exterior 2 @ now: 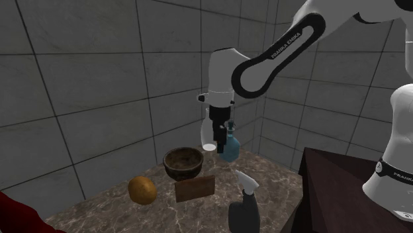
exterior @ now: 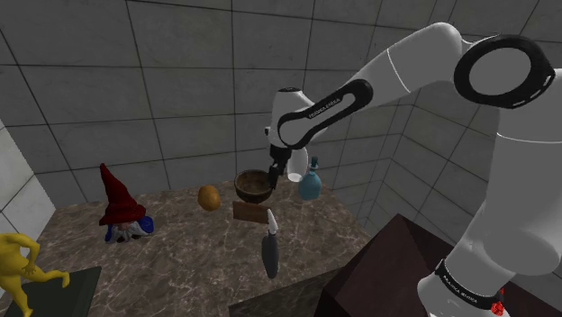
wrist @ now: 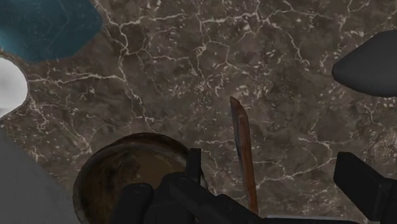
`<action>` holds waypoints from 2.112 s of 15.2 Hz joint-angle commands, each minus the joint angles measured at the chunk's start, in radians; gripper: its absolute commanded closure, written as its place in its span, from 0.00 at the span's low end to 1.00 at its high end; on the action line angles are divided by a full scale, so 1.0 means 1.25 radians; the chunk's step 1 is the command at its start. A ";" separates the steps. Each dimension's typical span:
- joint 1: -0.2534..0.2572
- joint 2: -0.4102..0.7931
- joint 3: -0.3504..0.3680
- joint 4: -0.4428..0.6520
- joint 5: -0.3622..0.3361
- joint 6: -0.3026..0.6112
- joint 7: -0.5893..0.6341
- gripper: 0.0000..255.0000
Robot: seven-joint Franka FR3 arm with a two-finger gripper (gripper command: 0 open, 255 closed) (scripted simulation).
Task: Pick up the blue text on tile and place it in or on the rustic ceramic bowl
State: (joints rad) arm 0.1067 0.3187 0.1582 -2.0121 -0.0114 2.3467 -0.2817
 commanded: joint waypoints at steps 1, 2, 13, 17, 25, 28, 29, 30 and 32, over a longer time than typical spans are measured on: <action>0.010 0.058 0.002 0.039 -0.014 0.013 -0.003 0.00; 0.016 0.089 0.002 0.064 -0.022 0.017 -0.005 0.00; 0.070 0.368 -0.004 0.317 -0.075 0.021 -0.030 0.00; 0.074 0.400 -0.008 0.326 -0.079 0.045 -0.028 0.00; 0.074 0.413 -0.008 0.330 -0.082 0.054 -0.026 0.00; 0.077 0.388 -0.006 0.292 -0.082 0.066 -0.018 1.00; 0.077 0.384 -0.005 0.286 -0.082 0.069 -0.017 1.00; 0.077 0.385 -0.005 0.285 -0.083 0.071 -0.017 1.00; 0.076 0.385 -0.005 0.286 -0.082 0.069 -0.018 1.00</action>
State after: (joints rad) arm 0.2027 0.7972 0.1535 -1.6507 -0.1138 2.4338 -0.3044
